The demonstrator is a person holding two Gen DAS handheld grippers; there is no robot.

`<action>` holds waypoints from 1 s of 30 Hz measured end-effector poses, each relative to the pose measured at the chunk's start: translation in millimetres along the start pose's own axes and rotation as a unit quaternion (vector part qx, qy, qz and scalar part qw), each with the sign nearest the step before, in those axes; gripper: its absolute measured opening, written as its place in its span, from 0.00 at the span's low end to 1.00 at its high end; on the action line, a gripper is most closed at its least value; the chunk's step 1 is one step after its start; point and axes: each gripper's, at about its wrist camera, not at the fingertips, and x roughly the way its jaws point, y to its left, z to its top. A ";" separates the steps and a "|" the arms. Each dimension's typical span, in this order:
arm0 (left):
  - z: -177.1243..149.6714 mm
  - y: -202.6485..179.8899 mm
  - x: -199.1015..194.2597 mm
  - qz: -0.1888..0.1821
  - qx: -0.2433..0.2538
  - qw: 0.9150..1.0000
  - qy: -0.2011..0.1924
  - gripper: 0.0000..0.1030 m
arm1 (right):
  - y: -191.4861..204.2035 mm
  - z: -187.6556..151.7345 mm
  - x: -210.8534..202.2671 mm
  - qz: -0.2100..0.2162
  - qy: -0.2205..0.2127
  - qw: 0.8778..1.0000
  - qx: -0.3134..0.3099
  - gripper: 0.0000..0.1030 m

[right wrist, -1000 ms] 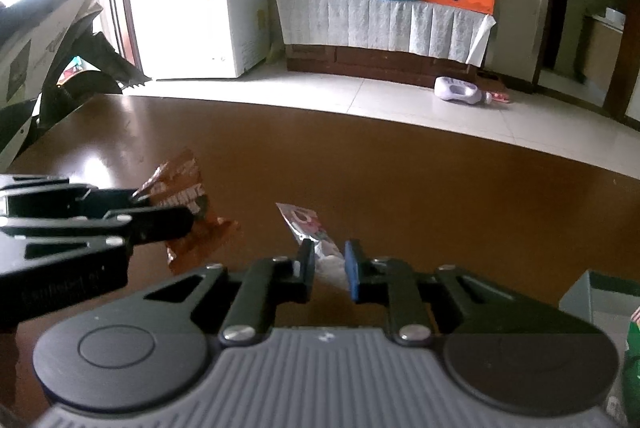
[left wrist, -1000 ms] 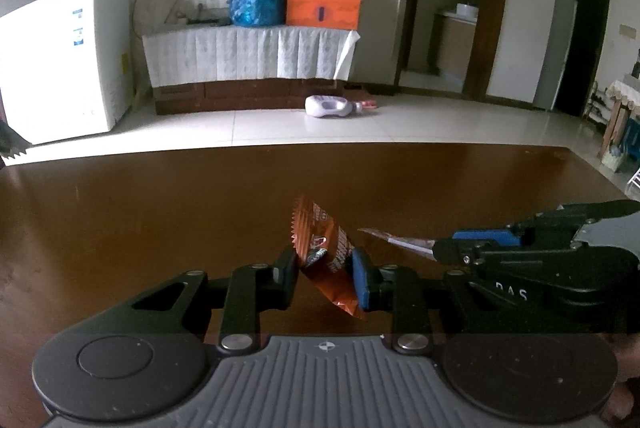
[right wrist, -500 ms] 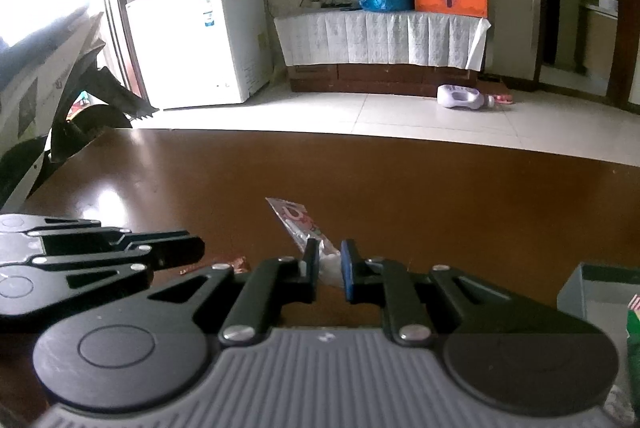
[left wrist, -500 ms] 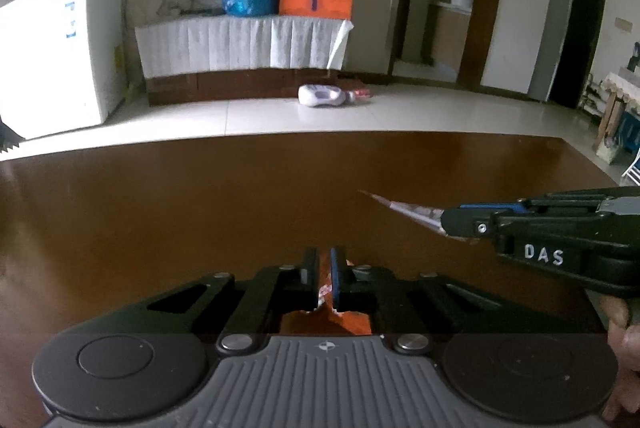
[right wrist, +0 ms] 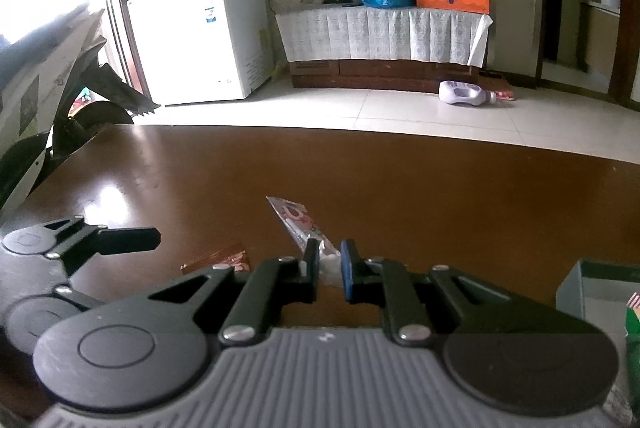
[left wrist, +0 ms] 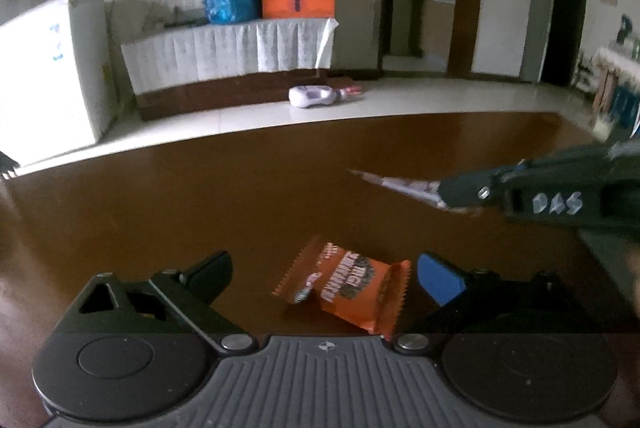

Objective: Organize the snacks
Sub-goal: 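Carry orange packet in left tool while right tool carries clear packet to box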

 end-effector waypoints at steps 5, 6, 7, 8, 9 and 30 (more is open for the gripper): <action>-1.9 -8.6 16.0 -0.004 0.011 1.000 0.015 0.84 | -1.8 -2.4 -1.5 0.000 -0.005 1.000 0.003 0.10; -2.7 -9.7 18.6 -0.008 0.012 1.000 0.018 0.75 | -1.8 -2.5 -2.3 0.000 -0.005 1.000 0.003 0.10; -4.1 -9.7 21.9 -0.013 0.010 1.000 0.025 0.71 | -1.9 -2.5 -3.1 0.000 -0.005 1.000 0.003 0.10; -4.6 -9.5 22.4 -0.016 0.004 1.000 0.023 0.68 | -1.1 -4.8 -3.3 -0.001 -0.006 1.000 0.003 0.10; -4.9 -9.5 22.1 -0.016 0.003 1.000 0.023 0.53 | -0.9 -5.6 -4.1 -0.001 -0.007 1.000 0.004 0.10; 10.6 -22.5 -15.7 -0.049 0.008 0.999 -0.005 0.25 | 6.1 1.4 -34.0 -0.007 -0.033 0.999 0.009 0.11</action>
